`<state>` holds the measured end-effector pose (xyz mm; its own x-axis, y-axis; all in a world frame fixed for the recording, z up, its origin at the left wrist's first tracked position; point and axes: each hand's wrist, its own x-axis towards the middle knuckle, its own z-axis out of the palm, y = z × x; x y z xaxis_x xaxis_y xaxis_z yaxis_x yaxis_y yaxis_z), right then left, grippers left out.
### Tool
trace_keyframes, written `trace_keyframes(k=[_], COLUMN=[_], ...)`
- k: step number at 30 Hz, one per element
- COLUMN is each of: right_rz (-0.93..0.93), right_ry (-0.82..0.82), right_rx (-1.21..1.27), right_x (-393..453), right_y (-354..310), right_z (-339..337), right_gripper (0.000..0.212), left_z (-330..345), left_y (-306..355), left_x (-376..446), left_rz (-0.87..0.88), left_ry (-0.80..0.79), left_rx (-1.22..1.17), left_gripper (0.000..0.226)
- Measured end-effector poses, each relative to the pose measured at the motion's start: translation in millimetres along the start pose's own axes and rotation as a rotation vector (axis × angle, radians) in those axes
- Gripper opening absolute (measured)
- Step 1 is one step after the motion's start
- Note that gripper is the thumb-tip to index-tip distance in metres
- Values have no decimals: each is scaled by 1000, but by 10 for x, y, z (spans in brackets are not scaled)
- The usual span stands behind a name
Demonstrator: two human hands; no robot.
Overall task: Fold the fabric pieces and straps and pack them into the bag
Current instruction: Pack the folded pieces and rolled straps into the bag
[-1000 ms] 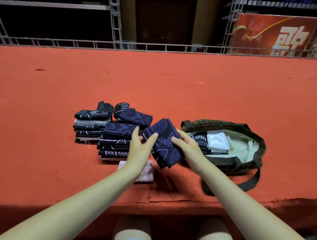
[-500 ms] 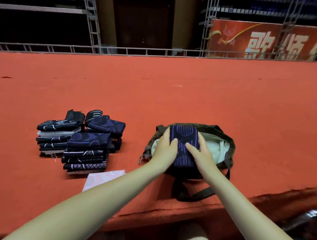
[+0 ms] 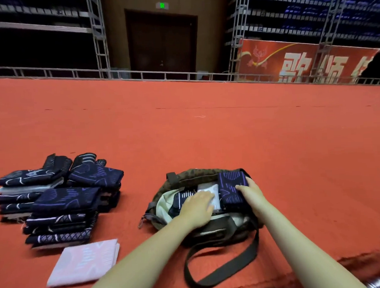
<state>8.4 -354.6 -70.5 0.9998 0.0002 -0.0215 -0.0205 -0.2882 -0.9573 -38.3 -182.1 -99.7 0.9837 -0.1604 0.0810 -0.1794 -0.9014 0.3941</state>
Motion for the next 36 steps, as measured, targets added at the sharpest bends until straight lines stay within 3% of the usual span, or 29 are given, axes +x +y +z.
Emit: trace_keyframes(k=[3,7,11,14,18,19,21,23,25,28,33,36], right_rz=[-49,-105,-206,-272,-545,-577,-447,-222,-154,-155,-219,-226], right_ry=[24,22,-114,-189,27,106,206,159,51,42,298,201], right_rx=[-180,-496,-683,-762,-928,-923,-786,-610,-555,-535,-142,-179], right_x=[202,373,374,319,213,218,282,385,478,572,550,524], right_y=[109,315,391,380,362,398,491,488,457,406,231,116], right_z=[8,8,-77,-206,-389,-438,-506,-523,-492,-455,-408,-360], right_gripper=[33,56,62,59,55,56,51,44,35,27,29,28], left_z=[121,146,128,58,73,99,194,299,388,440,424,371], left_y=[-52,-143,-97,42,264,297,318,310,299,301,347,404], left_x=[-5,82,139,262,453,494,564,612,637,666,674,745], left_rz=[49,40,9,21,176,196,210,189,152,128,77,31], left_ry=[85,75,33,94,130,115,74,16,-12,-6,-42,-100], left_rx=[59,42,88,103,31,29,63,130,170,196,266,168], left_gripper=[51,42,42,46,53,54,53,51,48,47,47,46])
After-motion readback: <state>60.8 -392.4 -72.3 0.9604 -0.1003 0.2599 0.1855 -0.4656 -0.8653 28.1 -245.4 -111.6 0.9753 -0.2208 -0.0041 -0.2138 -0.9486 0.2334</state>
